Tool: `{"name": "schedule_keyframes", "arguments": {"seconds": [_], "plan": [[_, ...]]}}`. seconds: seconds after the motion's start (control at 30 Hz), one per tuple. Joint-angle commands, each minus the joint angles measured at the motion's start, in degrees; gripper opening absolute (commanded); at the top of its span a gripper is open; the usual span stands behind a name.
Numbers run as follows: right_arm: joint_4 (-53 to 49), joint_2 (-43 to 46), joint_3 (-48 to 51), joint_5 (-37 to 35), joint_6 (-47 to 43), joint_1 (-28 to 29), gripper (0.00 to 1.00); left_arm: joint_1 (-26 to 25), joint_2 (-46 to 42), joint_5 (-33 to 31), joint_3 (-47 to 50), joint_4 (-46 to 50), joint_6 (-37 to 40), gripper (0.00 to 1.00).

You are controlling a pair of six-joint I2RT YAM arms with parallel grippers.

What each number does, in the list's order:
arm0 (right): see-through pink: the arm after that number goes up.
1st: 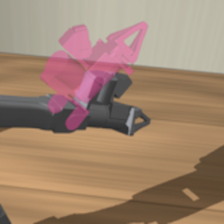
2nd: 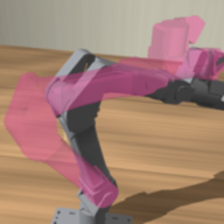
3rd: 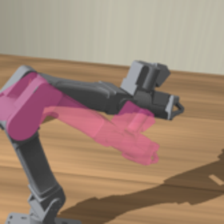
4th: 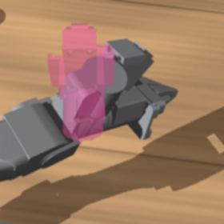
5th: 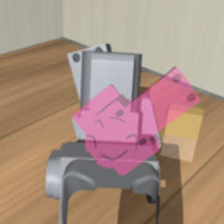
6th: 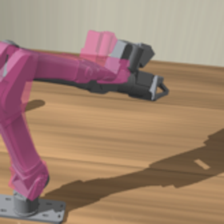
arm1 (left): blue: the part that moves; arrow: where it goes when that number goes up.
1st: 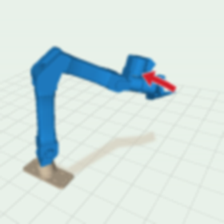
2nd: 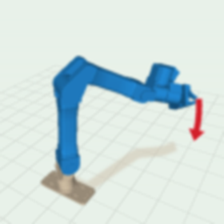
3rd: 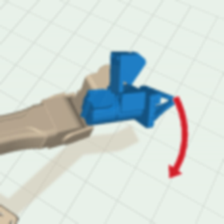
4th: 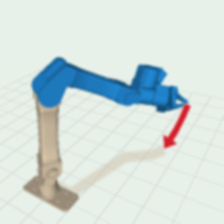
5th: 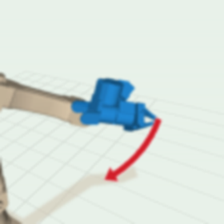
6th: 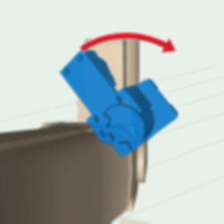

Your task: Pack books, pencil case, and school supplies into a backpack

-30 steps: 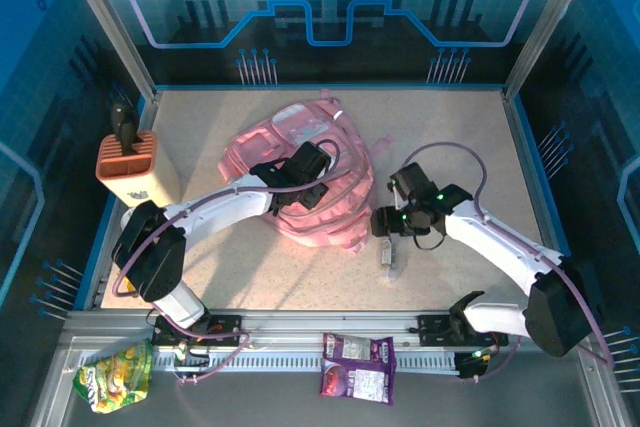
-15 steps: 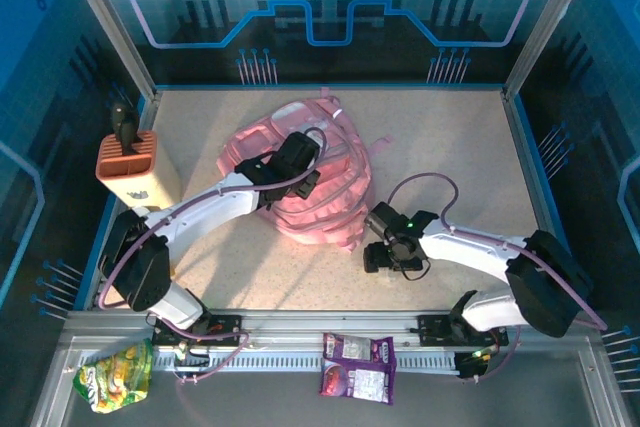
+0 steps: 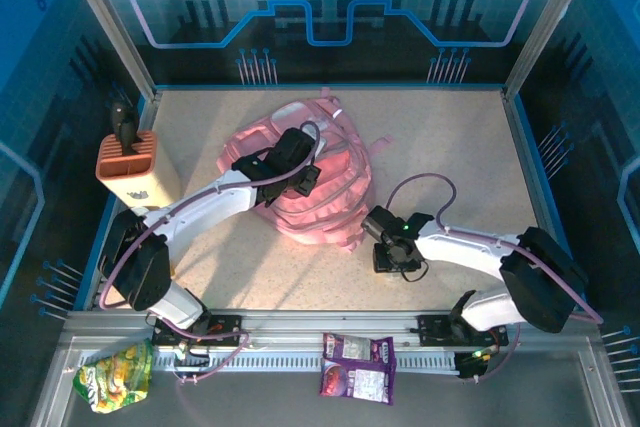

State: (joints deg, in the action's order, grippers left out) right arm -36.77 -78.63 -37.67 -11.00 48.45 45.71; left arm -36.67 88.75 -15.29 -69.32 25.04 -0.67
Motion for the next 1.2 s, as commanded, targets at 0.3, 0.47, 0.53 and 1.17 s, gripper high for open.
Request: {"name": "schedule_keyframes", "arguments": {"seconds": [0.3,0.47,0.53,1.17], "plan": [[-5.1,11.5,-1.9,-2.9,-6.9,-3.3,0.39,0.0,-3.6,6.6,-5.0,-0.9,-8.7,0.0],[-7.3,15.0,-8.6,2.4,-15.0,-8.3,0.4,0.0,-4.2,6.9,-5.5,0.4,-9.2,0.0],[-7.7,13.4,-12.2,4.0,-18.4,-9.2,0.4,0.0,-4.8,6.9,-4.9,-0.1,-9.3,0.0],[-5.2,-20.9,-48.4,13.8,-25.0,-11.3,0.44,0.0,-6.3,6.7,-5.1,-3.7,-17.2,0.0]]}}
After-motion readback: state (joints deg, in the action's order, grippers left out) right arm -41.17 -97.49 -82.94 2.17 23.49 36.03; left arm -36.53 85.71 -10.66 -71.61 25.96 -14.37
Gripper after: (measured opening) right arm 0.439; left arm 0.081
